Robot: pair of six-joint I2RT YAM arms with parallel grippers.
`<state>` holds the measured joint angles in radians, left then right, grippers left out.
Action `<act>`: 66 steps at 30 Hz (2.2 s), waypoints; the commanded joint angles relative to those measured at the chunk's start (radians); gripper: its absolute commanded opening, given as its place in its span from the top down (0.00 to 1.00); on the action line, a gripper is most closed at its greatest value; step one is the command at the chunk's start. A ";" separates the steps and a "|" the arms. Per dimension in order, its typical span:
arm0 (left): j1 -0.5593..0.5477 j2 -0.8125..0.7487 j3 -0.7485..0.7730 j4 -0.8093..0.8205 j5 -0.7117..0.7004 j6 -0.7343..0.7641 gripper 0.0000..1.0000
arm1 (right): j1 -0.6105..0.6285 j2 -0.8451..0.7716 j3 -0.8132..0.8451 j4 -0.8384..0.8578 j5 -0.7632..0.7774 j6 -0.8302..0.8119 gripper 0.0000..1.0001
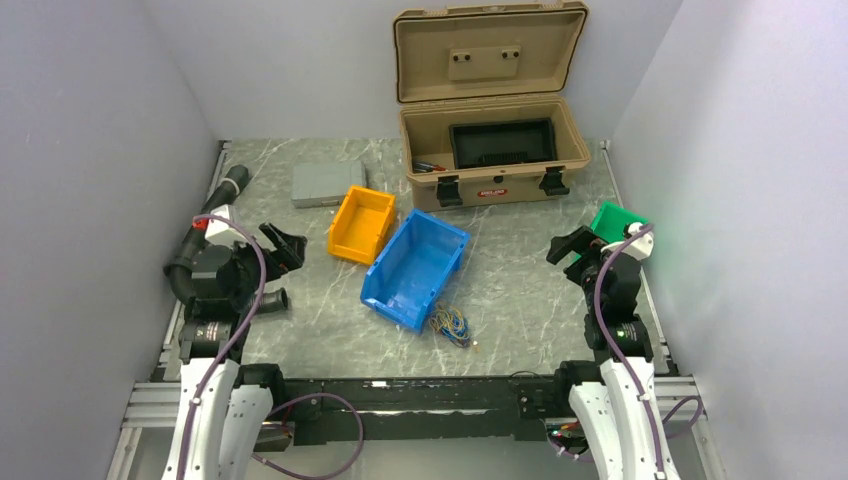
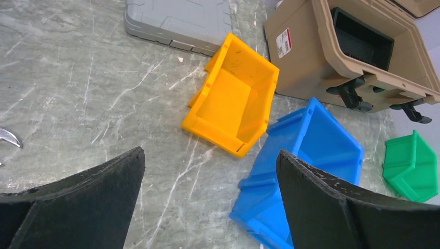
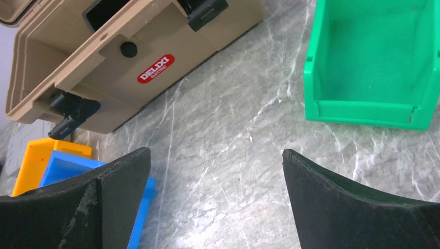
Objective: Untangle the cables
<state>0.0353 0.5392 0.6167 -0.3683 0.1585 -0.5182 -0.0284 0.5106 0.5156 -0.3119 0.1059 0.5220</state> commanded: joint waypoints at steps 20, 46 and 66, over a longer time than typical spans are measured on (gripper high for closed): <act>-0.055 0.127 0.058 0.097 0.361 0.076 0.01 | 0.185 0.193 0.036 0.078 -0.392 -0.111 0.00; -0.213 0.200 0.015 0.169 0.269 -0.006 0.01 | 0.901 0.284 -0.150 0.115 -0.074 0.068 0.13; -0.249 0.280 -0.023 0.189 0.311 -0.013 0.01 | 1.002 0.565 -0.150 0.362 -0.017 0.057 0.45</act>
<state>-0.1974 0.8036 0.5949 -0.2203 0.4347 -0.5190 0.9680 1.0546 0.3618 -0.1017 0.0723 0.5507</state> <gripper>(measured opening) 0.992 0.653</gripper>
